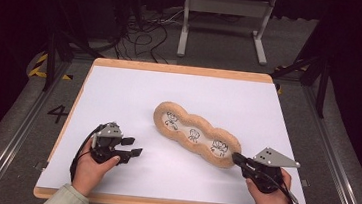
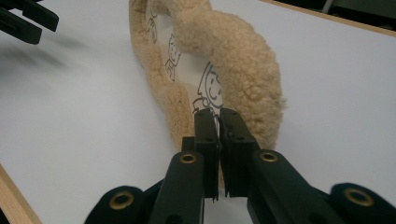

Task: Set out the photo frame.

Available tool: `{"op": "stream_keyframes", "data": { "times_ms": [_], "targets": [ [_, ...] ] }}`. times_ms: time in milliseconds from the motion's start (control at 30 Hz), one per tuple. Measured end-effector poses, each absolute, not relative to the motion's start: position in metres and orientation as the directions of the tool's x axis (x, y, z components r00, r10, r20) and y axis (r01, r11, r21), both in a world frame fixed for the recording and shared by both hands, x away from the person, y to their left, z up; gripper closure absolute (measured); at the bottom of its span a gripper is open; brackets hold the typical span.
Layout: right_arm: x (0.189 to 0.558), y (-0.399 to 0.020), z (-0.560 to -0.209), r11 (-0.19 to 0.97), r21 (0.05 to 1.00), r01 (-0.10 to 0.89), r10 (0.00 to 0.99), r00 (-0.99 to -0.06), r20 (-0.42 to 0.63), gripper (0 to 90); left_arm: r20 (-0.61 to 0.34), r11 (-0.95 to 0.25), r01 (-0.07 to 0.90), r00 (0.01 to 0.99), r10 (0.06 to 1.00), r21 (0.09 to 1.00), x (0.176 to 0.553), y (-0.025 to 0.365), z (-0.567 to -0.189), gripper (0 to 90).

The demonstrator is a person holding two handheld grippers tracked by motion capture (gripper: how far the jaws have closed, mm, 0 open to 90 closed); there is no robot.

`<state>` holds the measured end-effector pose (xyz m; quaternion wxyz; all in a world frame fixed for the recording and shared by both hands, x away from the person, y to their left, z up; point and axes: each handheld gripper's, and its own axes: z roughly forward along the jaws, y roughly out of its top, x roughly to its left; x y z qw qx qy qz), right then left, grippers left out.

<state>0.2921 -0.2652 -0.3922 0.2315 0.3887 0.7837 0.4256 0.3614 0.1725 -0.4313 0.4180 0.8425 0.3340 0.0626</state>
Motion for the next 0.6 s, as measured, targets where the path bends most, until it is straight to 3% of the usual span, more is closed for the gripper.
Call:
{"op": "stream_keyframes", "data": {
  "times_ms": [33, 67, 167, 267, 367, 600],
  "targets": [
    [0.289, -0.267, -0.391, 0.332, 0.848, 0.413, 0.816, -0.577, -0.038, 81.0, -0.144, -0.441, 0.496, 0.770, 0.622, 0.748, 0.364, 0.171, -0.429, 44.5],
    [0.289, -0.267, -0.391, 0.332, 0.848, 0.413, 0.816, -0.577, -0.038, 81.0, -0.144, -0.441, 0.496, 0.770, 0.622, 0.748, 0.364, 0.171, -0.429, 44.2],
    [0.288, -0.269, -0.391, 0.320, 0.846, 0.427, 0.838, -0.544, -0.042, 67.2, -0.161, -0.409, 0.512, 0.751, 0.641, 0.755, 0.371, 0.170, -0.428, 42.1],
    [0.291, -0.271, -0.392, 0.317, 0.836, 0.448, 0.845, -0.533, -0.034, 59.8, -0.171, -0.395, 0.517, 0.745, 0.645, 0.760, 0.377, 0.170, -0.426, 41.3],
    [0.297, -0.276, -0.397, 0.291, 0.823, 0.487, 0.864, -0.504, -0.006, 43.6, -0.166, -0.408, 0.514, 0.751, 0.639, 0.755, 0.389, 0.166, -0.421, 38.4],
    [0.309, -0.271, -0.409, 0.274, 0.800, 0.534, 0.859, -0.510, 0.047, 39.6, -0.171, -0.391, 0.512, 0.747, 0.643, 0.765, 0.403, 0.157, -0.421, 34.4]
  ]
}}
